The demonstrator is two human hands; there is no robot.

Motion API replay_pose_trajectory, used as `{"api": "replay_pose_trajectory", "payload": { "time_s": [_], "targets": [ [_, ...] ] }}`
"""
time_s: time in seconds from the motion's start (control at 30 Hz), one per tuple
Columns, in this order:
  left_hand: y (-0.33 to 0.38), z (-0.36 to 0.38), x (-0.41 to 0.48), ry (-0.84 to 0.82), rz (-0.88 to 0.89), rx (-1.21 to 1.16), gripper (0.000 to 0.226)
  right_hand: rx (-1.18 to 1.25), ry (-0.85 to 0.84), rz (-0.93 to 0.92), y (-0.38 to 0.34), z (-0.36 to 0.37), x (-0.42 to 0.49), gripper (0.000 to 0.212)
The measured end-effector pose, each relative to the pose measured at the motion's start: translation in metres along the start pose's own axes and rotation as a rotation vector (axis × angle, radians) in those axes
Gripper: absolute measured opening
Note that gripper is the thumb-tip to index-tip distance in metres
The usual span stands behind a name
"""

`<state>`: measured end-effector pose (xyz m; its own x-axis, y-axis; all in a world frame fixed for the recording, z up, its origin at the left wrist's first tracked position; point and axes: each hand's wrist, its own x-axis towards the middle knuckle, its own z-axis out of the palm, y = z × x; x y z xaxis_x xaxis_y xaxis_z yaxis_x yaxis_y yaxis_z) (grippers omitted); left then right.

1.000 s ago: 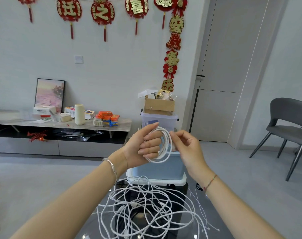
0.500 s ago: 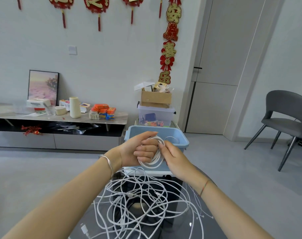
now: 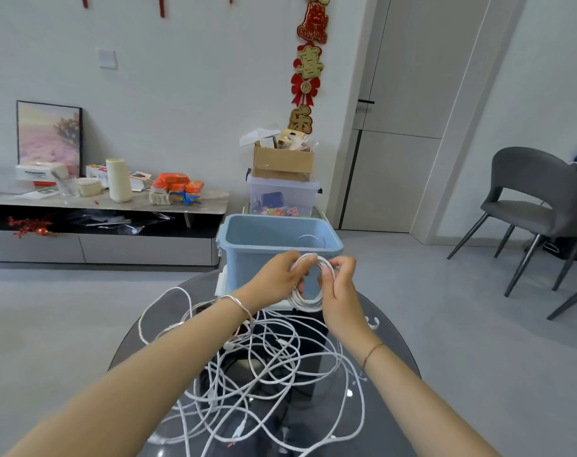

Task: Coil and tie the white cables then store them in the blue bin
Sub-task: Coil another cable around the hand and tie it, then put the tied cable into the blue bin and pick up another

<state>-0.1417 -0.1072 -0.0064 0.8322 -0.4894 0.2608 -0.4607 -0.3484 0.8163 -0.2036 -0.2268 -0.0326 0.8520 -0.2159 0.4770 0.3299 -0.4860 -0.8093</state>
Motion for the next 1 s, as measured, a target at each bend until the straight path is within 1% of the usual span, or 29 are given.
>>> {"api": "replay_pose_trajectory", "payload": {
  "time_s": [0.1,0.23,0.37,0.43,0.47,0.53,0.6,0.63,0.7,0.77,0.87,0.97,1.0],
  "targets": [
    [-0.010,0.022,0.005,0.021,0.044,-0.056,0.034,0.007,0.029,0.040,0.017,-0.007,-0.002,0.008],
    [-0.019,0.051,0.015,0.040,0.001,-0.085,0.039,-0.013,0.005,0.129,0.043,-0.020,-0.003,0.010],
    [-0.035,0.076,0.030,0.013,-0.059,-0.056,0.045,-0.057,-0.054,0.177,0.074,-0.034,-0.002,0.014],
    [-0.041,0.085,0.035,-0.003,-0.077,-0.038,0.045,-0.080,-0.055,0.209,0.089,-0.041,-0.003,0.016],
    [-0.043,0.090,0.037,-0.017,-0.091,-0.038,0.043,-0.082,-0.028,0.233,0.097,-0.046,-0.003,0.018],
    [-0.048,0.098,0.040,-0.044,-0.111,-0.047,0.042,-0.047,0.079,0.305,0.116,-0.057,0.000,0.020],
    [-0.054,0.106,0.045,-0.053,-0.126,-0.071,0.042,-0.084,0.166,0.389,0.145,-0.072,0.004,0.013],
    [-0.056,0.110,0.047,-0.050,-0.137,-0.081,0.042,-0.135,0.173,0.431,0.161,-0.080,0.004,0.010],
    [-0.061,0.116,0.050,-0.042,-0.157,-0.099,0.041,-0.224,0.140,0.497,0.190,-0.092,0.004,0.013],
    [-0.067,0.123,0.056,-0.046,-0.175,-0.112,0.039,-0.302,0.080,0.526,0.213,-0.096,0.004,0.020],
    [-0.073,0.127,0.057,-0.053,-0.196,-0.110,0.037,-0.472,-0.053,0.483,0.221,-0.090,0.004,0.029],
    [-0.075,0.129,0.056,-0.054,-0.202,-0.110,0.037,-0.614,-0.188,0.430,0.220,-0.083,0.004,0.032],
    [-0.075,0.129,0.056,-0.050,-0.203,-0.112,0.037,-0.637,-0.203,0.417,0.219,-0.082,0.003,0.033]
  ]
}}
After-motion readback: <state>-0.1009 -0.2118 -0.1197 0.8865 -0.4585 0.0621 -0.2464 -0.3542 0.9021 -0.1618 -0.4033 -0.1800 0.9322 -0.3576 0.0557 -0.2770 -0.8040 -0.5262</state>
